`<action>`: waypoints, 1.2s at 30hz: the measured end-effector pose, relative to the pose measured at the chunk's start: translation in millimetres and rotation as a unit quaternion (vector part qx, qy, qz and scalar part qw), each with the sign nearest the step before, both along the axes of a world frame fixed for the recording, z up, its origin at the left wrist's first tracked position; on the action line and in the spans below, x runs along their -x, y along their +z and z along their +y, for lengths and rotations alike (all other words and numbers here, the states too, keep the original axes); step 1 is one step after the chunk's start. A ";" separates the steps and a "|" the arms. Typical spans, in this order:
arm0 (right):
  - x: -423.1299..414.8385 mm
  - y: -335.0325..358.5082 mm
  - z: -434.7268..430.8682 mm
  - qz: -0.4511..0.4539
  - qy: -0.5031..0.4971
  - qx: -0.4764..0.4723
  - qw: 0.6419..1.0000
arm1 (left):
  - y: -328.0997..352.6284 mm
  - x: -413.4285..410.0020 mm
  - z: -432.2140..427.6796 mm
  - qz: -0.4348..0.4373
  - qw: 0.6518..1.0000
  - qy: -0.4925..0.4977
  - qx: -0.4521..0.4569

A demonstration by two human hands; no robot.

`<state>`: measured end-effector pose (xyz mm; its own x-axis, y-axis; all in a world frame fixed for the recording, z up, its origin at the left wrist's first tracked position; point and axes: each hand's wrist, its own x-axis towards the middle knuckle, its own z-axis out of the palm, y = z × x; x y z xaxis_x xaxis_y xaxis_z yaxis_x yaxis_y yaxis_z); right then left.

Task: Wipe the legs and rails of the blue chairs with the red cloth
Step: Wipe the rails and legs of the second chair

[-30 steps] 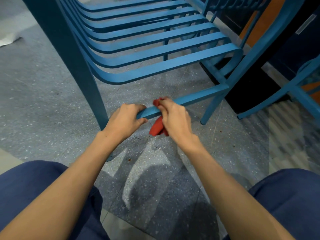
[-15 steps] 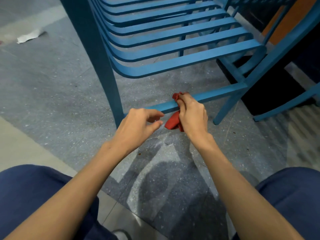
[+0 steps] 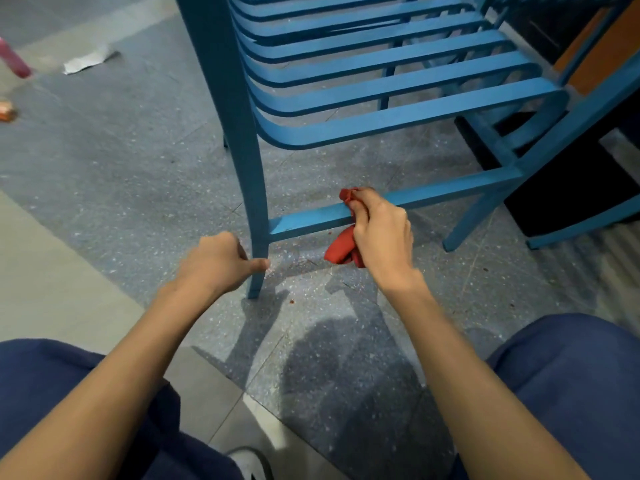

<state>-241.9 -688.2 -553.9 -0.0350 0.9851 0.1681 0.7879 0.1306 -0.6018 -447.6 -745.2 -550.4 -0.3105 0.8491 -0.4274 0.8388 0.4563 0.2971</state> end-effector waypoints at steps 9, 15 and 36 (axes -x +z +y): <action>26.1 -7.8 -20.1 0.003 0.148 0.040 0.988 | 10.2 -7.6 4.4 -0.173 0.955 0.019 -0.239; -5.7 -6.7 -13.4 -0.031 0.147 0.007 0.989 | 9.5 -7.2 5.1 -0.178 0.944 0.009 -0.279; 23.8 -8.8 -26.0 -0.087 0.189 0.031 0.978 | 18.0 2.6 12.7 -0.140 0.961 -0.024 -0.239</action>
